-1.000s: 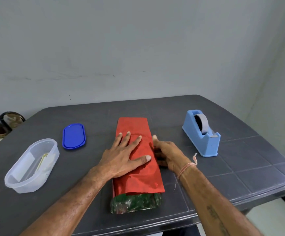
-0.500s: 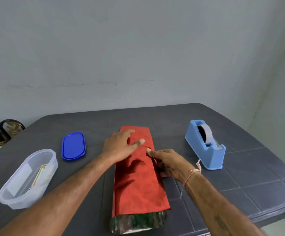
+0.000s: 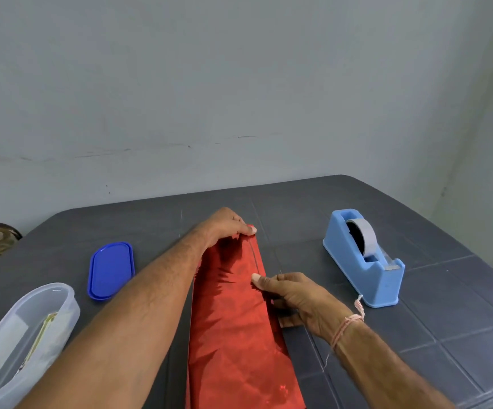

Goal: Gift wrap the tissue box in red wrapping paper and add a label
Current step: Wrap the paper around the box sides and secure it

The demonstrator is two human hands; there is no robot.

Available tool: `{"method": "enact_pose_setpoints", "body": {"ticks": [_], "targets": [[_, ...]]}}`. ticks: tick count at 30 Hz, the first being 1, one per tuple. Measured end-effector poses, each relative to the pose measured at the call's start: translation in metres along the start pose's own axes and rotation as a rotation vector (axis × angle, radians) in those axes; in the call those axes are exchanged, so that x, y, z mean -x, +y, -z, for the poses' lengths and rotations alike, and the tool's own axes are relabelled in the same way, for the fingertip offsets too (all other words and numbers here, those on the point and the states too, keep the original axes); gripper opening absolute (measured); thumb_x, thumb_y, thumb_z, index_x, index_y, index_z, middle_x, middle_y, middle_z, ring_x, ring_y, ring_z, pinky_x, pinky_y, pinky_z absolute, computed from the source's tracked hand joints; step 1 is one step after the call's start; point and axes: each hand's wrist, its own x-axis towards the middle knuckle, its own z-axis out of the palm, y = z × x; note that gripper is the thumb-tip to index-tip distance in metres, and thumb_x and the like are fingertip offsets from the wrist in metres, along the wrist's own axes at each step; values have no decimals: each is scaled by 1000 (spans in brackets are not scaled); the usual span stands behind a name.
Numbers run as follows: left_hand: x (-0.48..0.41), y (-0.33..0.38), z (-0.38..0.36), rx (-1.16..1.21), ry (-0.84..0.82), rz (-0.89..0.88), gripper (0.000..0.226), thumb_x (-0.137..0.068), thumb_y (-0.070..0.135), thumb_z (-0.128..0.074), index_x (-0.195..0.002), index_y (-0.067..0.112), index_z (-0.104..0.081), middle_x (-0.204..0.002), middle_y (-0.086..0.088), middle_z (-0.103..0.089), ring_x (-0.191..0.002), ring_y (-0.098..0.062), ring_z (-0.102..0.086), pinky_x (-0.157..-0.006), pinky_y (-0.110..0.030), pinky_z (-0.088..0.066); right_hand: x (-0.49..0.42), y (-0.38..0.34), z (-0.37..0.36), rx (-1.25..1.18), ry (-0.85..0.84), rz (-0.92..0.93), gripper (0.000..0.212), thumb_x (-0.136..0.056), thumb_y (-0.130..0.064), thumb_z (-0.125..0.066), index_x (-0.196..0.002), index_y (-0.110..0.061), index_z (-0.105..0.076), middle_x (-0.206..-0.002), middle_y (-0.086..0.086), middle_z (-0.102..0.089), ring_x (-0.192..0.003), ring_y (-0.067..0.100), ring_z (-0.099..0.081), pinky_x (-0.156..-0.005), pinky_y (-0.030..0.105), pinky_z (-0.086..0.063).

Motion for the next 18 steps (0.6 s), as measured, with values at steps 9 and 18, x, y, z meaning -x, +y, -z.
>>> {"method": "enact_pose_setpoints", "body": {"ticks": [9,18], "targets": [[32,2,-7,-487,524,-155,43,-87,62,-64,-121,35,-65,-133,3,-62,-132,-24,-51,-117,-60,-25,5,0,0,-13,-19,14,31,-80,-44,-85,-90,-18,-70,-98,4,-73,-82,17,-69,-61,28,-58],[194,-33,-58,-569,18,-179,135,-52,107,0,-163,31,7,-170,4,19,-155,-16,24,-126,-55,8,12,-2,-7,15,-17,56,31,-84,-46,-81,-82,-18,-66,-82,1,-70,-76,17,-67,-56,25,-56]]}}
